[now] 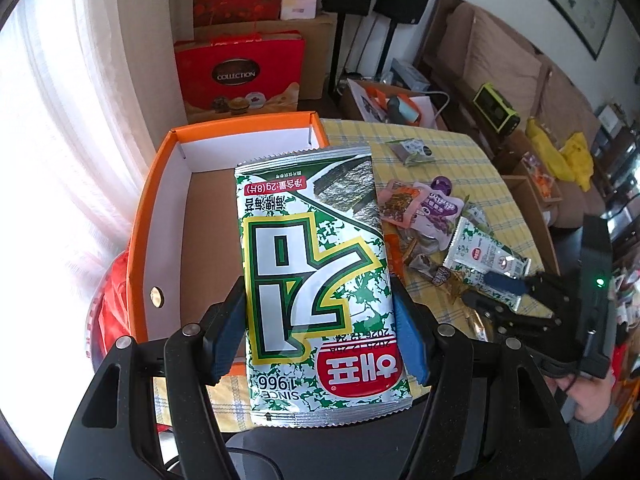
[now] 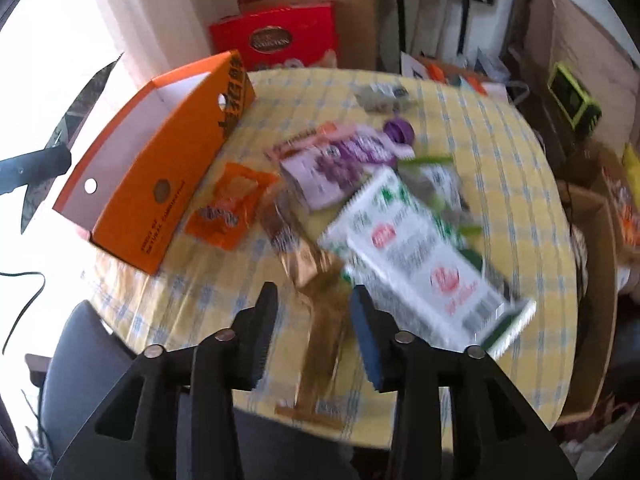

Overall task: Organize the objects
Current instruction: 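Carry the seaweed packet with the left gripper while the right gripper grasps the brown bar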

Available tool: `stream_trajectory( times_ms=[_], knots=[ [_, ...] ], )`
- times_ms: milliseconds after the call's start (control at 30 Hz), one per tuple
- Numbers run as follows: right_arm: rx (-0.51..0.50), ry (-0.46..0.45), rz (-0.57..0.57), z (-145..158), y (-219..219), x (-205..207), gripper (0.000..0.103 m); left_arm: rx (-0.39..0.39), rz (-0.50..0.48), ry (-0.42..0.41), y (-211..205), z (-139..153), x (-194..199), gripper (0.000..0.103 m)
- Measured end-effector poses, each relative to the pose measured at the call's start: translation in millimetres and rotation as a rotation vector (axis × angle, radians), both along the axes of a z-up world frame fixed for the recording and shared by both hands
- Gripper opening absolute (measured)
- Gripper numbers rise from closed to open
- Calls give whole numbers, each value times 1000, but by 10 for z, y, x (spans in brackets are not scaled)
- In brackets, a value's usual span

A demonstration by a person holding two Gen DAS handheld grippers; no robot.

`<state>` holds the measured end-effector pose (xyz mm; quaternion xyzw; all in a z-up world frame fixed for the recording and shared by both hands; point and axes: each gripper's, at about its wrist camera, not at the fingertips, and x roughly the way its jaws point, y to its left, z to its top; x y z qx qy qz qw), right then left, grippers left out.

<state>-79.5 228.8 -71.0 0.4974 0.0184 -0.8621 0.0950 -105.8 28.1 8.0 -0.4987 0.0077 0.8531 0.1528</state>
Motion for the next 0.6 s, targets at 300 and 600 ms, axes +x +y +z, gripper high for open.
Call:
stream_trajectory(
  times_ms=[300, 600],
  knots=[
    [170, 9, 146, -237, -323, -270, 53, -8, 22, -10, -135, -32, -37, 63],
    [238, 20, 191, -370, -417, -384, 31, 1, 37, -23, -223, -86, -60, 63]
  ],
)
